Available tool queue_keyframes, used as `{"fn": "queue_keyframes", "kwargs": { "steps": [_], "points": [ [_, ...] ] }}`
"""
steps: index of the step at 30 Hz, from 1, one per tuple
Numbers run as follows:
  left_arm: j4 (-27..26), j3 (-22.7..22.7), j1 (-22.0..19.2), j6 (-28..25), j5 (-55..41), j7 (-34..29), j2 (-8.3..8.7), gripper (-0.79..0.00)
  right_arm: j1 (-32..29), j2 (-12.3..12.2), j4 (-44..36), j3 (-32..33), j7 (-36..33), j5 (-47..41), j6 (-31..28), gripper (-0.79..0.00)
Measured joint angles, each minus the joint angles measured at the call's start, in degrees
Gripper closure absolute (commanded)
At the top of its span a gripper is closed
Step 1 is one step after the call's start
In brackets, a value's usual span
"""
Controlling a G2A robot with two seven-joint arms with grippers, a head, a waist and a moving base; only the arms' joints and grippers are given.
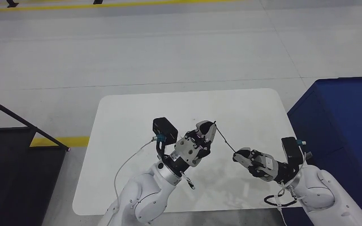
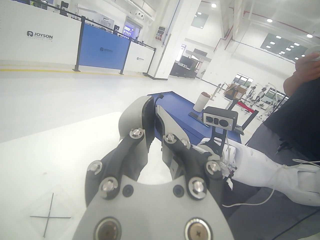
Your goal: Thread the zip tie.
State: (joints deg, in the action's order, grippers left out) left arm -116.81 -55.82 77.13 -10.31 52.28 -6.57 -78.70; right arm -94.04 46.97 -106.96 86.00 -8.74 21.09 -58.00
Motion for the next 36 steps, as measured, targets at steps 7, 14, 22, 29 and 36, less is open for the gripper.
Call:
{"fn": "queue_keyframes", "kwargs": {
  "steps": [7,14,22,29,36],
  "points": [
    [0.7,0.7,-0.4,0.0,-0.2,-2.4,-0.05,0.0,0.0,0.0,0.0,0.0,0.0,0.0,0.0,0.0],
    [1.7,1.1,-1.6,2.0,-4.9,-8.1,-0.31,0.0,0.0,0.0,0.0,0.0,0.0,0.0,0.0,0.0],
    [2.7,-0.2,-2.9,6.5,-17.5,-12.2,-0.87,0.0,0.0,0.0,0.0,0.0,0.0,0.0,0.0,0.0],
    [3.9,-1.5,-3.9,10.2,-26.9,-16.9,-1.1,0.0,0.0,0.0,-0.1,0.0,0.0,0.1,0.2,0.0],
    [4.1,-2.1,-4.5,11.3,-32.7,-18.9,-1.19,0.0,0.0,0.6,-1.5,1.2,2.3,5.4,2.7,0.0]
  ]
}}
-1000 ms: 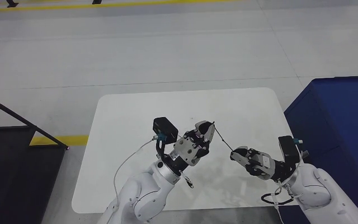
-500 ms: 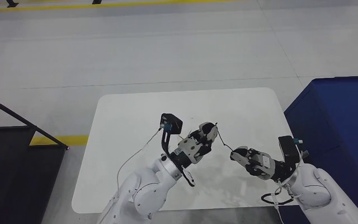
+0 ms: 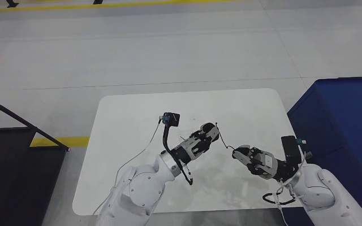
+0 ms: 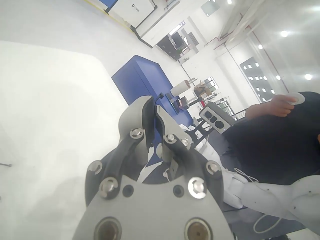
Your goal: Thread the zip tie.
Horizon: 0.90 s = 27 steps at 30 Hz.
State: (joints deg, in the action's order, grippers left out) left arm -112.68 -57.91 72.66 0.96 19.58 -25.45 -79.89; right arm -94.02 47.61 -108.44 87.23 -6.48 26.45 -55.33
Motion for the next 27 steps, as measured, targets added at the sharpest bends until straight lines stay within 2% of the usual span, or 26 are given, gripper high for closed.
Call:
{"fn": "queue_keyframes", "kwargs": {
  "steps": [8,15,20,27],
  "points": [
    [-0.7,-0.6,-0.3,0.2,-6.0,-3.5,0.11,0.0,-0.3,0.5,0.0,1.0,1.2,3.4,0.7,0.0],
    [0.1,-0.9,-1.3,4.2,-9.6,-5.8,0.11,0.0,-0.7,0.8,-1.6,2.1,1.5,8.1,0.5,0.0],
    [1.1,-0.5,-2.6,7.1,-10.5,-7.4,0.12,0.0,-2.3,1.3,-2.9,3.5,5.3,13.6,1.2,0.0],
    [2.2,-0.5,-3.3,8.8,-12.6,-7.7,0.09,-0.003,-3.2,1.8,-2.6,4.4,8.2,15.0,1.7,0.0]
  ]
}}
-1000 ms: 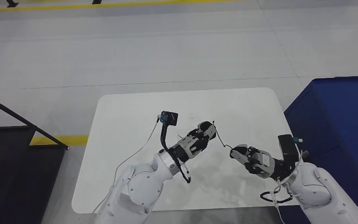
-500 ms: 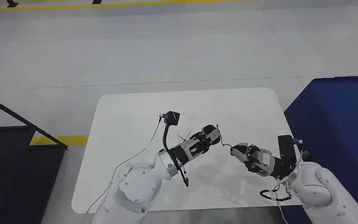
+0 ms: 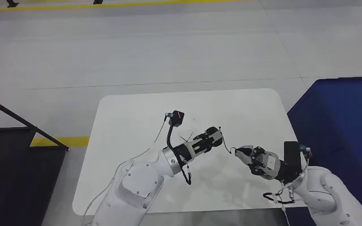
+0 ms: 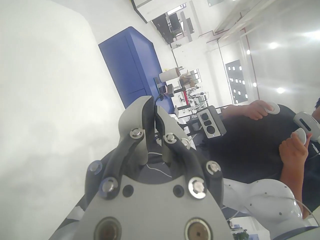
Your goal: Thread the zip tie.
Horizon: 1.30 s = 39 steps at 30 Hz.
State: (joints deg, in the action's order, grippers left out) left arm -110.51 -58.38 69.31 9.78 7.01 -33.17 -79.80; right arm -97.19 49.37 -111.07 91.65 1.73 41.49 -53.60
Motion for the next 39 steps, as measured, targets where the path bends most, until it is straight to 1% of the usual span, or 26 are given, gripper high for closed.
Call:
{"fn": "queue_keyframes", "kwargs": {
  "steps": [1,2,5,6,7,9,13,16,18,21,24,27,39],
  "points": [
    [0.1,0.0,0.0,0.0,0.0,-0.1,0.03,-0.145,0.0,0.1,0.1,0.1,0.1,0.0,0.0,0.0],
    [0.1,0.1,0.0,-0.1,0.1,-0.1,0.06,-0.305,0.0,0.1,0.1,0.1,0.1,0.0,0.0,0.0],
    [-0.1,0.0,0.2,-0.9,0.5,-0.1,0.19,-0.514,0.0,0.2,0.2,0.0,0.1,-0.2,0.0,0.0],
    [-0.2,-0.1,0.4,-1.2,0.5,0.1,0.22,-0.563,0.0,0.3,0.2,0.0,0.0,-0.2,0.1,0.0],
    [-0.4,-0.2,0.6,-1.8,0.4,0.4,0.27,-0.576,0.0,0.3,0.2,-0.1,-0.1,-0.3,0.2,0.0],
    [-0.5,-0.5,0.9,-2.8,0.3,0.7,0.36,-0.576,0.1,0.4,0.2,-0.3,-0.4,-0.5,0.4,0.0],
    [-0.9,-1.0,1.5,-4.2,0.8,1.0,0.6,-0.631,0.1,0.6,0.0,-1.1,-1.1,-1.1,0.9,0.0],
    [-1.1,-1.3,1.9,-4.9,1.4,1.3,0.76,-0.708,0.2,0.7,-0.3,-1.5,-1.5,-1.5,1.1,0.0],
    [-1.2,-1.7,2.3,-5.1,0.9,1.8,0.83,-0.785,0.1,0.8,-0.3,-1.8,-1.7,-2.3,1.0,0.0],
    [-1.3,-3.0,3.0,-5.5,-0.7,3.8,0.88,-0.785,0.2,0.8,-0.1,-2.3,-2.9,-5.0,0.5,0.0],
    [-1.2,-4.4,3.8,-6.0,-1.7,5.8,0.98,-0.785,0.4,0.7,0.1,-2.8,-5.4,-8.2,0.0,0.0],
    [-1.2,-5.6,4.4,-6.7,-1.9,7.1,1.12,-0.785,0.4,0.6,0.1,-2.9,-5.9,-8.6,-0.1,0.0],
    [-1.2,-5.7,4.5,-6.7,-1.8,7.2,1.13,-0.785,0.4,0.6,0.1,-2.8,-5.8,-8.5,-0.1,0.0]
  ]
}}
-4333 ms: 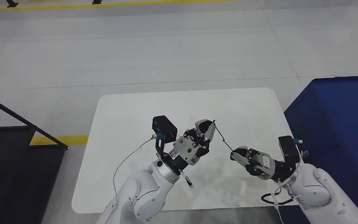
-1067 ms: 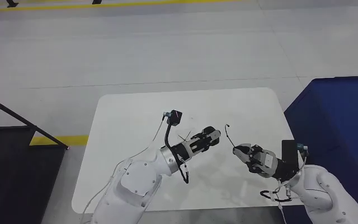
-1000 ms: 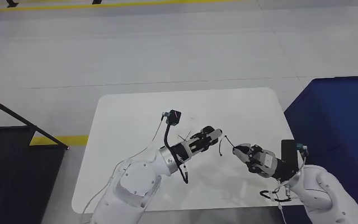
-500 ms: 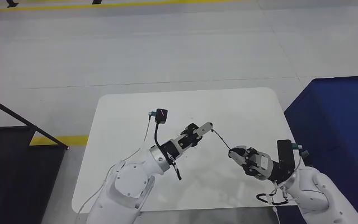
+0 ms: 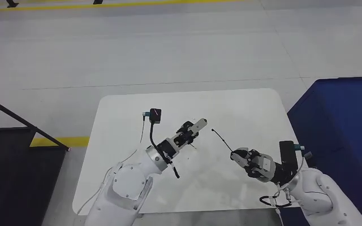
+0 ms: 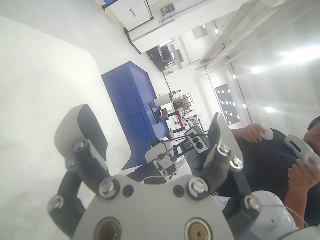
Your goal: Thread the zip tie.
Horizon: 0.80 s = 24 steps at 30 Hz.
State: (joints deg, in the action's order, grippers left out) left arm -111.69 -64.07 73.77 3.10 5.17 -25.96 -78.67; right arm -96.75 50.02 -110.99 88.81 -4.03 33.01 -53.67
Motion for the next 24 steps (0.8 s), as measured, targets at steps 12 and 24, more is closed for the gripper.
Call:
{"fn": "queue_keyframes", "kwargs": {
  "steps": [12,24],
  "points": [
    [0.0,0.0,0.0,0.0,0.0,0.0,0.0,-0.785,0.0,0.0,0.0,0.0,0.0,0.0,0.0,0.0],
    [0.0,0.0,0.0,0.0,0.0,0.0,0.0,-0.785,0.1,-0.1,1.0,-2.3,-4.4,-7.6,1.8,0.0]
  ]
}}
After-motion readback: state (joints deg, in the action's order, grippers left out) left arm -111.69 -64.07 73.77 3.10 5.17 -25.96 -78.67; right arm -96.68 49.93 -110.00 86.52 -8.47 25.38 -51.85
